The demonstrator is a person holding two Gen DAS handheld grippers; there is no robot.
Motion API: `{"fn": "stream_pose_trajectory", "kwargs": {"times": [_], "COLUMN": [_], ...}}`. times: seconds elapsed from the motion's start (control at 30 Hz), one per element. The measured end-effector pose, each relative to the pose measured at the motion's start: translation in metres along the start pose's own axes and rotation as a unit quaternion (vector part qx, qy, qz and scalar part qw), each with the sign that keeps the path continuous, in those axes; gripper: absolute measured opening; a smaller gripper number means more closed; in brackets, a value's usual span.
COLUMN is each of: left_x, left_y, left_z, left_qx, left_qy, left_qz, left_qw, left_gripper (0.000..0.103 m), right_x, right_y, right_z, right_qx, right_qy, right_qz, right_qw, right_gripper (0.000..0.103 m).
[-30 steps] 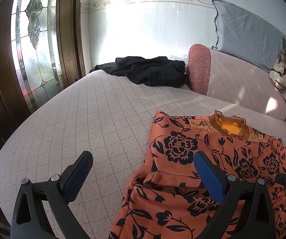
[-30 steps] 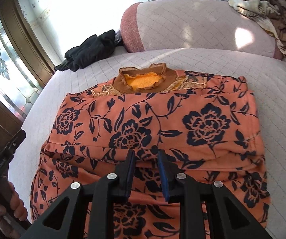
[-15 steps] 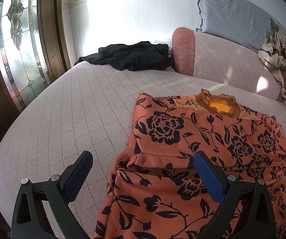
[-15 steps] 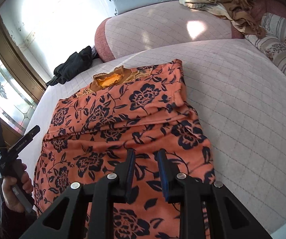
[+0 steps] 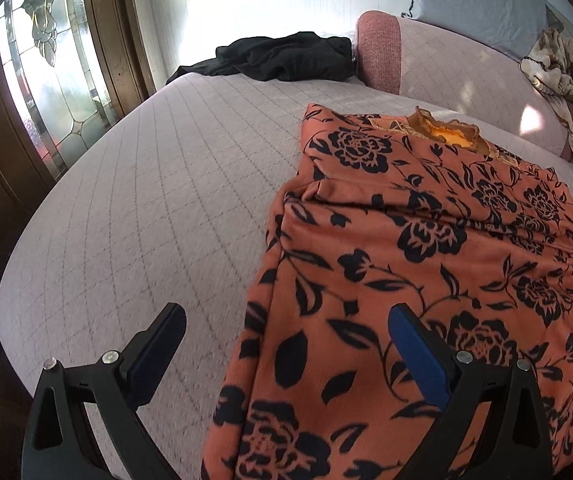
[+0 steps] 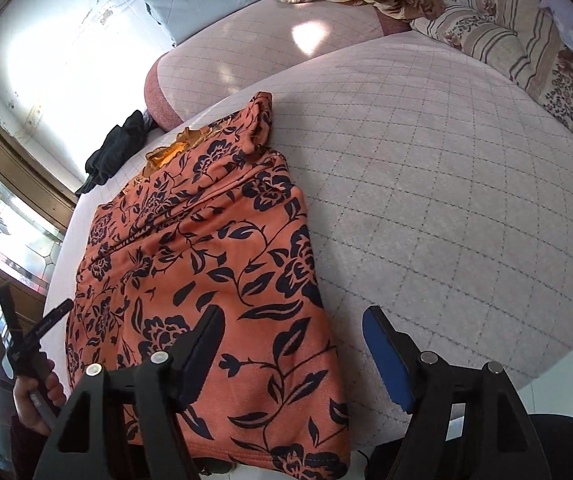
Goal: Fold small clothes
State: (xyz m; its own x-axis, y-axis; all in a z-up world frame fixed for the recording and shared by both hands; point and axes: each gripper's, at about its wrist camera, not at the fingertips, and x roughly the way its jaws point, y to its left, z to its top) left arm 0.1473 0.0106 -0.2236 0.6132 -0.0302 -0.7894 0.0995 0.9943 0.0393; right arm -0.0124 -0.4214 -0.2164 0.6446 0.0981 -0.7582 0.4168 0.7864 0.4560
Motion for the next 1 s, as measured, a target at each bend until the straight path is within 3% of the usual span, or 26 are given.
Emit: {"fn": "stream_pose_trajectory", "kwargs": {"times": [0.3, 0.53, 0.63, 0.7, 0.77, 0.87, 0.9, 0.97, 1.0], "left_x": [-0.031, -0.042, -0.046, -0.044, -0.040, -0.036, -0.032, -0.028, -0.028], "left_y": [0.037, 0.064, 0.061, 0.059, 0.061, 0.069, 0.070, 0.070, 0.069], "left_z": [-0.039, -0.055, -0.059, -0.061, -0.061, -0.059, -0.059, -0.060, -0.060], "left_qx": [-0.049, -0.117, -0.114, -0.100, -0.096, -0.102, -0.100, -0.097, -0.093], "left_qy": [0.026, 0.067, 0.080, 0.091, 0.100, 0.113, 0.128, 0.148, 0.148], "left_qz": [0.004, -0.006, -0.010, -0.005, -0.004, -0.016, -0.029, -0.040, -0.039], "left_qw": [0.9984, 0.9908, 0.9902, 0.9908, 0.9904, 0.9882, 0.9863, 0.9833, 0.9838], "left_gripper": [0.101, 0.099, 0.081, 0.057, 0.052, 0.054, 0.067, 0.079, 0.079], "right_x": [0.006, 0.014, 0.014, 0.012, 0.011, 0.009, 0.008, 0.009, 0.009], "right_y": [-0.008, -0.004, -0.006, -0.009, -0.011, -0.014, -0.015, -0.017, -0.018], "right_z": [-0.005, -0.009, -0.012, -0.013, -0.015, -0.017, -0.018, -0.020, -0.022], "right_qx": [0.007, 0.001, 0.004, 0.009, 0.013, 0.018, 0.019, 0.026, 0.029], "right_qy": [0.026, 0.046, 0.052, 0.055, 0.058, 0.062, 0.064, 0.071, 0.075], "right_qz": [0.045, 0.064, 0.067, 0.072, 0.075, 0.080, 0.081, 0.083, 0.086], "right_qw": [0.999, 0.997, 0.996, 0.996, 0.995, 0.995, 0.994, 0.994, 0.993], "right_gripper": [0.075, 0.074, 0.074, 0.073, 0.073, 0.073, 0.073, 0.073, 0.073]}}
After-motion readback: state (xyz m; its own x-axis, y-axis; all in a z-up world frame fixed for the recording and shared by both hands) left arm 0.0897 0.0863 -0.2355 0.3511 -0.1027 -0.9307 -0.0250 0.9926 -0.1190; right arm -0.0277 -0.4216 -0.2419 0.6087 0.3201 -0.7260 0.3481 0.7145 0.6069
